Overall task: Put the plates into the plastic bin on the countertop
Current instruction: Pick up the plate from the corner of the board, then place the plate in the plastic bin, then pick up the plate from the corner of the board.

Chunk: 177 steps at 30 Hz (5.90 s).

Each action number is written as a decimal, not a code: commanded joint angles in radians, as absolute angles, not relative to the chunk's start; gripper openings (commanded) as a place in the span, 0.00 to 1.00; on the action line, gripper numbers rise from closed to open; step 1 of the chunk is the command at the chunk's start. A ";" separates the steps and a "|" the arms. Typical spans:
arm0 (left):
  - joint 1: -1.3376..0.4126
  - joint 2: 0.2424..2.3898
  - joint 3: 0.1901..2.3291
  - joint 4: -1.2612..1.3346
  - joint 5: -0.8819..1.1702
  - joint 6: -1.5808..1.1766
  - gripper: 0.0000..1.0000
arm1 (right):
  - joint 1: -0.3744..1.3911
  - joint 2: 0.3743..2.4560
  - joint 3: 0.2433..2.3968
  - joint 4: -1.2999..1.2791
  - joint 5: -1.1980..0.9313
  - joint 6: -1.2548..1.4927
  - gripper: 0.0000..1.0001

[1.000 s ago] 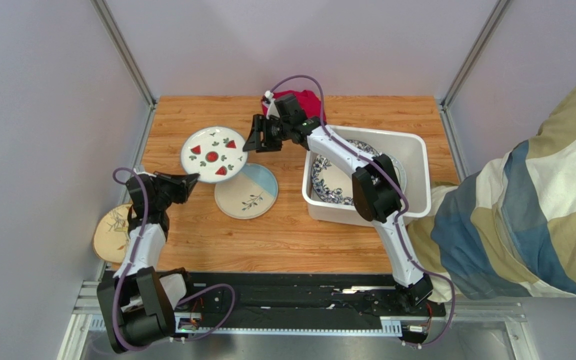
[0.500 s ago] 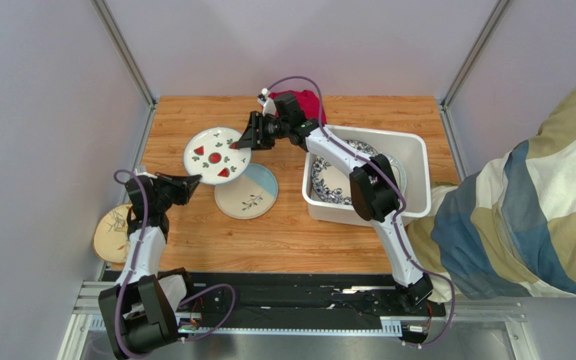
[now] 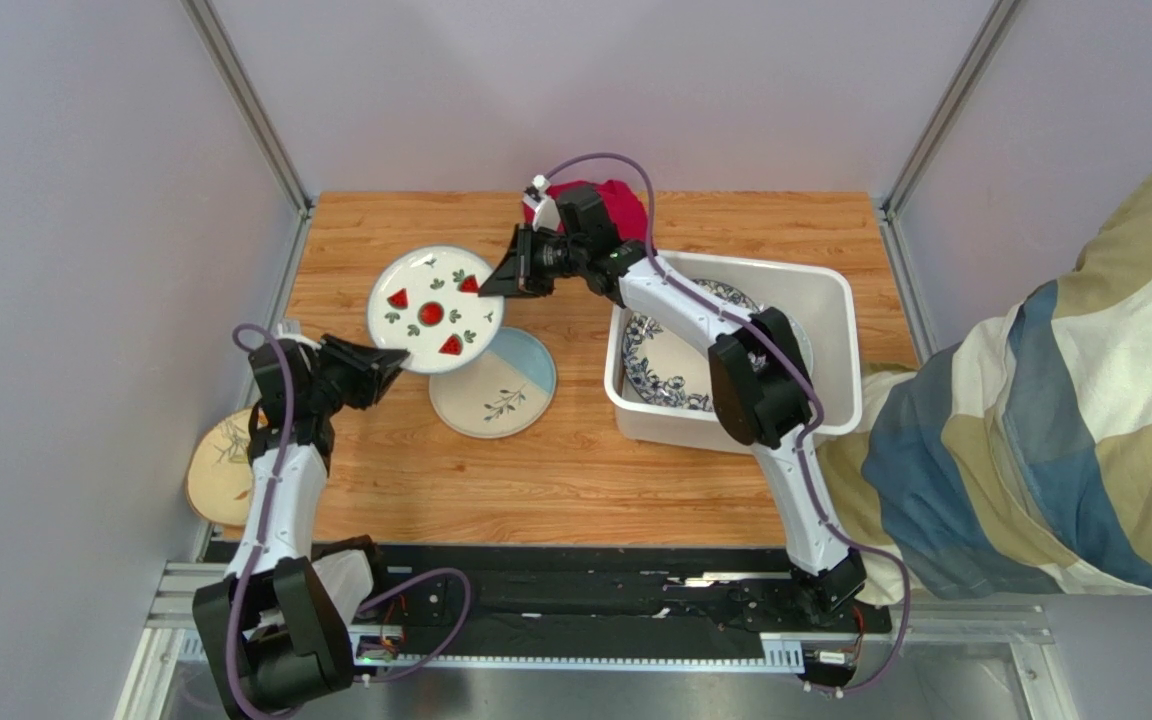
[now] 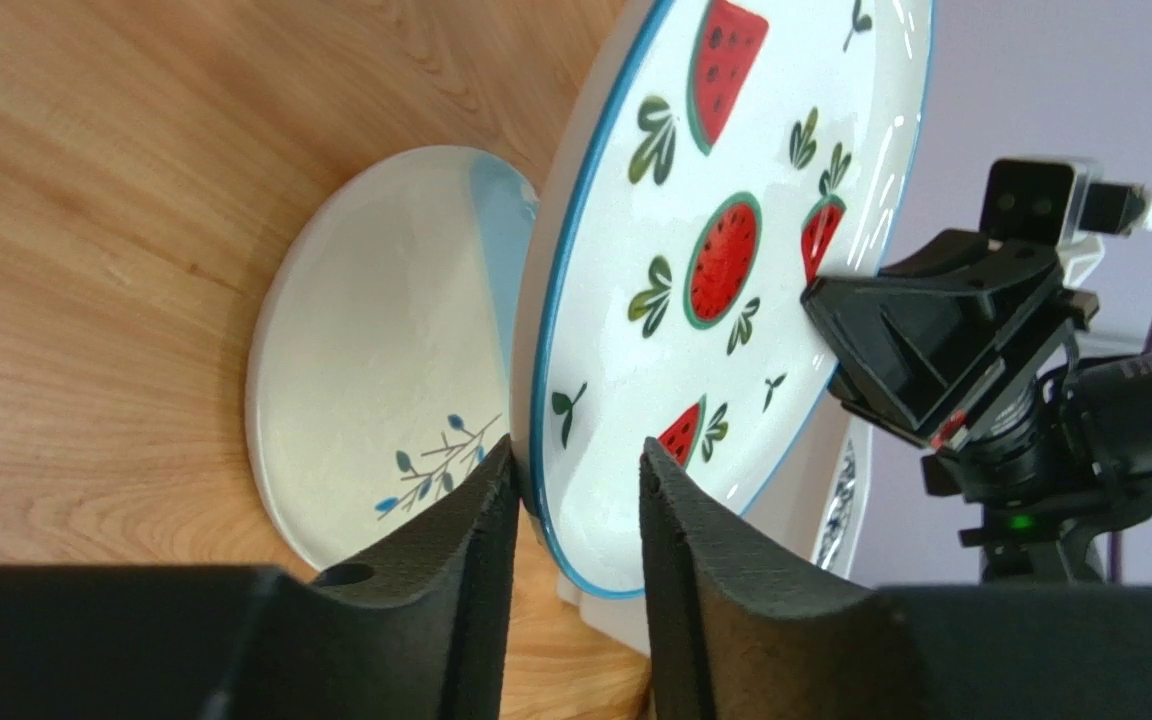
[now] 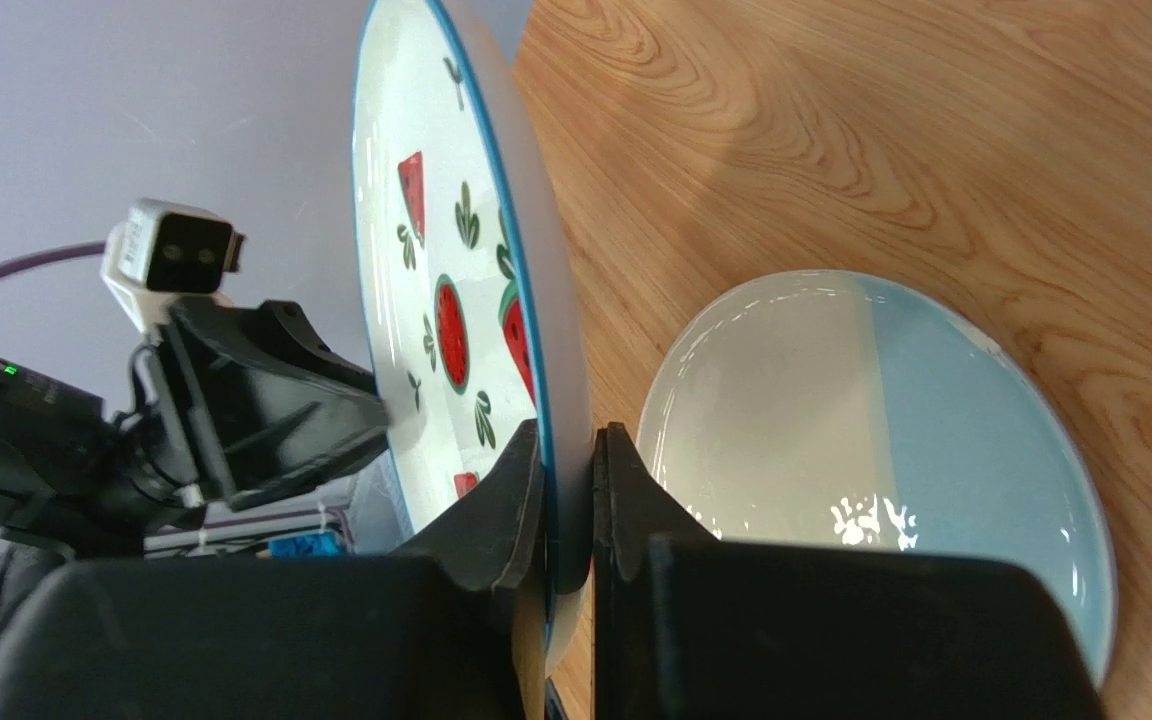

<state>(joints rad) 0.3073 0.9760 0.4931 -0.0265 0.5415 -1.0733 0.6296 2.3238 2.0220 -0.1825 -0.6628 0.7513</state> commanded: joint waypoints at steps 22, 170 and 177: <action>0.232 0.980 0.969 -0.388 0.401 -0.468 0.82 | 0.160 1.421 1.571 -0.403 -0.632 0.491 0.00; 0.006 1.072 0.991 -0.729 -0.258 -0.163 0.00 | 0.287 1.213 1.549 -0.703 -0.442 0.374 0.84; -0.025 0.970 0.966 -0.670 -0.141 -0.155 0.00 | 0.489 1.345 1.555 -0.592 -0.404 0.449 0.84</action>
<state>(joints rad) -0.0010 1.0363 0.9554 -0.7799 -0.1970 -0.1925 0.4133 1.2930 1.5139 -0.6964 -0.4519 0.3893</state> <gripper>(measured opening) 0.035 0.839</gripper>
